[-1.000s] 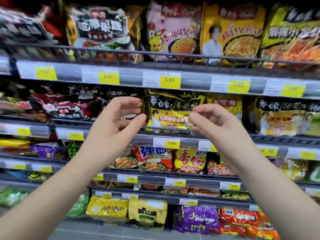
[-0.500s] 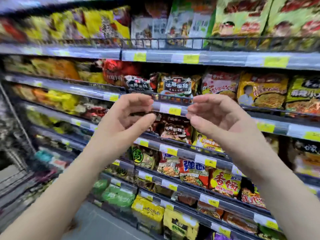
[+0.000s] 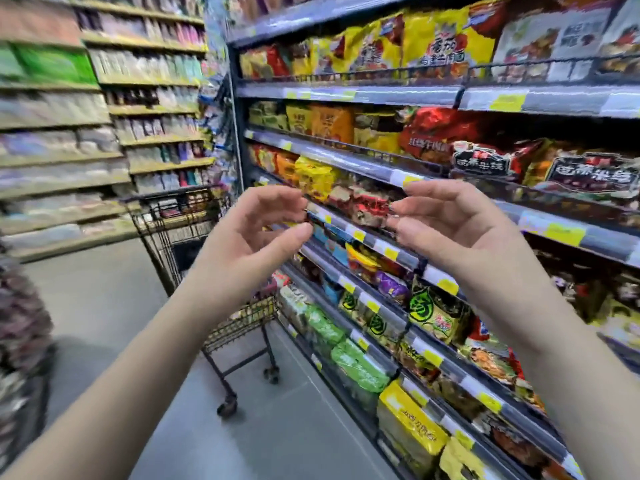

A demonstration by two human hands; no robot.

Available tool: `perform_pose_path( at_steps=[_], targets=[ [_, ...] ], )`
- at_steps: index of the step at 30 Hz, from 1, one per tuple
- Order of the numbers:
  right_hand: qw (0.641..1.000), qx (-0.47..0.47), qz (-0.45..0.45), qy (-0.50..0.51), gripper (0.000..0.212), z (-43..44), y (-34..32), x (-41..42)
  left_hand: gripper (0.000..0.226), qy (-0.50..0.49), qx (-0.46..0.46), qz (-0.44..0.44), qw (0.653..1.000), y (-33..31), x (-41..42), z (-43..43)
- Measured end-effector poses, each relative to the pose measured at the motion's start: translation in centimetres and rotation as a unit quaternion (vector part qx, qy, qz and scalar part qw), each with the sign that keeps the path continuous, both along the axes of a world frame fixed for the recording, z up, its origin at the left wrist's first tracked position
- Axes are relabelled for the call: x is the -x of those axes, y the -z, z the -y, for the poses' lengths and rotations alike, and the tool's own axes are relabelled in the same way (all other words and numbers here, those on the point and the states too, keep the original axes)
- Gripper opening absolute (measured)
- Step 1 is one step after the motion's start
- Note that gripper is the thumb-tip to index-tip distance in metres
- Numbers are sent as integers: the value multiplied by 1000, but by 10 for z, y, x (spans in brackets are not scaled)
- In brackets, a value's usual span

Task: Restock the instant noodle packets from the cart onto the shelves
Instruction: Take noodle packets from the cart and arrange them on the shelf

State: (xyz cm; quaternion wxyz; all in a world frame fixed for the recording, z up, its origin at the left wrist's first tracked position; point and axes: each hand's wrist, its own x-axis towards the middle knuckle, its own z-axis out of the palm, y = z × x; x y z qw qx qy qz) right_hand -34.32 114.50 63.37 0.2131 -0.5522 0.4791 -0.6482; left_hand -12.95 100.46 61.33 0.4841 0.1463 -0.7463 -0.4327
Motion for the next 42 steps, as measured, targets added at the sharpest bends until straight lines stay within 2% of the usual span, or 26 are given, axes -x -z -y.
perform_pose_path(
  at_steps=[8,13,22,27,34,42],
  targets=[
    [998,-18,-4,-63,41,151,17,-67,33,-77,-17,-18,997,24,-86,114],
    [993,-39,-6,-107,38,259,24,-113,39,-116,-40,-27,992,36,-140,203],
    [992,-71,-1,-104,40,402,39,-161,44,-134,-70,0,988,56,-193,339],
    [991,-81,9,-107,41,460,57,-161,37,-144,-103,-7,984,68,-192,391],
    [986,-100,23,-131,42,548,89,-136,40,-151,-142,6,978,96,-167,466],
    [982,-99,39,-157,46,682,110,-78,44,-177,-156,2,972,110,-107,598]
  ],
)
